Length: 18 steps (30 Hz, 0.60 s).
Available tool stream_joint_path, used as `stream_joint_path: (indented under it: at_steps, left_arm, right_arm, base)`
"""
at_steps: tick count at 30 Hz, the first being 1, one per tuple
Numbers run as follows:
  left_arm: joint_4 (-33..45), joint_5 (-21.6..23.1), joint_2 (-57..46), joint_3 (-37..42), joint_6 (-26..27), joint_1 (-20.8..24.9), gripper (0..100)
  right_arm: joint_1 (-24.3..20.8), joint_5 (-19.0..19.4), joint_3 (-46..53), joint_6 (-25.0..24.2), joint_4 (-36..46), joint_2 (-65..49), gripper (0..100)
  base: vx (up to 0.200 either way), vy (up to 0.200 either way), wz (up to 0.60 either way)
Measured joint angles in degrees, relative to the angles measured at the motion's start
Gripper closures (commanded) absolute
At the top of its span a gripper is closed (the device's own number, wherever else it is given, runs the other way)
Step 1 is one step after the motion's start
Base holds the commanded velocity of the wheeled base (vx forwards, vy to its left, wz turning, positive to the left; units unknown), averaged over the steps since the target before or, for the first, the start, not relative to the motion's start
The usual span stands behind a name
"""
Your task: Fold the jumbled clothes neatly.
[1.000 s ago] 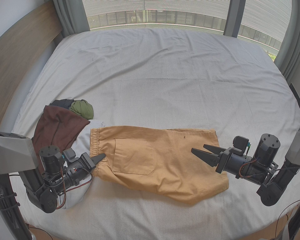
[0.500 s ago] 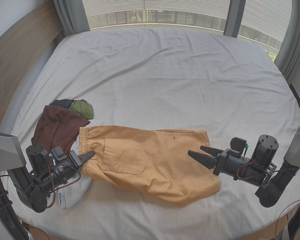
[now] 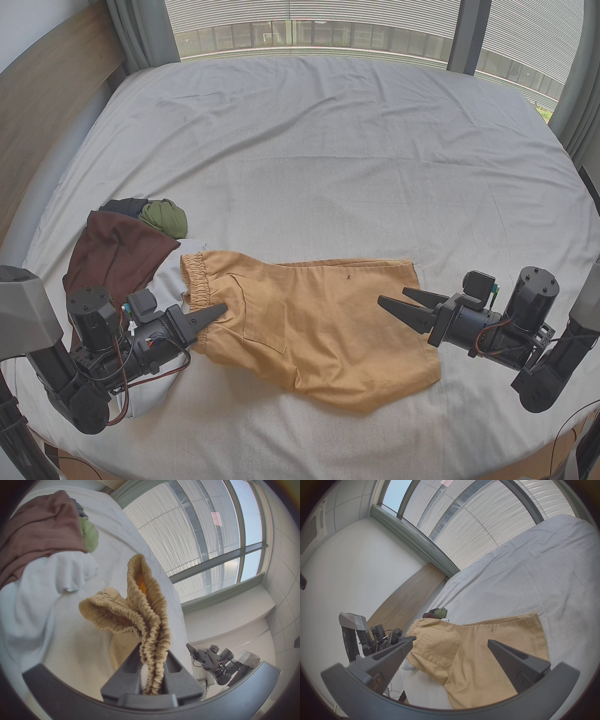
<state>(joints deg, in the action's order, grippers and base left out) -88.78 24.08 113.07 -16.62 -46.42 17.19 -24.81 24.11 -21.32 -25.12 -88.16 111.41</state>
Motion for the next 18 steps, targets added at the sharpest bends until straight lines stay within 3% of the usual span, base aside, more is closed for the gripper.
stream_joint_path:
  at_steps: [7, 18]
  left_arm:
    - [0.1, -0.3, -0.2, -3.2, 0.4, 4.8, 100]
    - [0.2, -0.7, 0.3, -7.3, 0.5, 11.0, 100]
  right_arm:
    - [1.4, -0.1, -0.4, 0.0, 0.0, -1.0, 0]
    - [7.2, 0.5, -2.0, -0.8, 0.0, -4.0, 0]
  base:
    - [0.0, 0.0, 0.0]
    - [0.0, 0.0, 0.0]
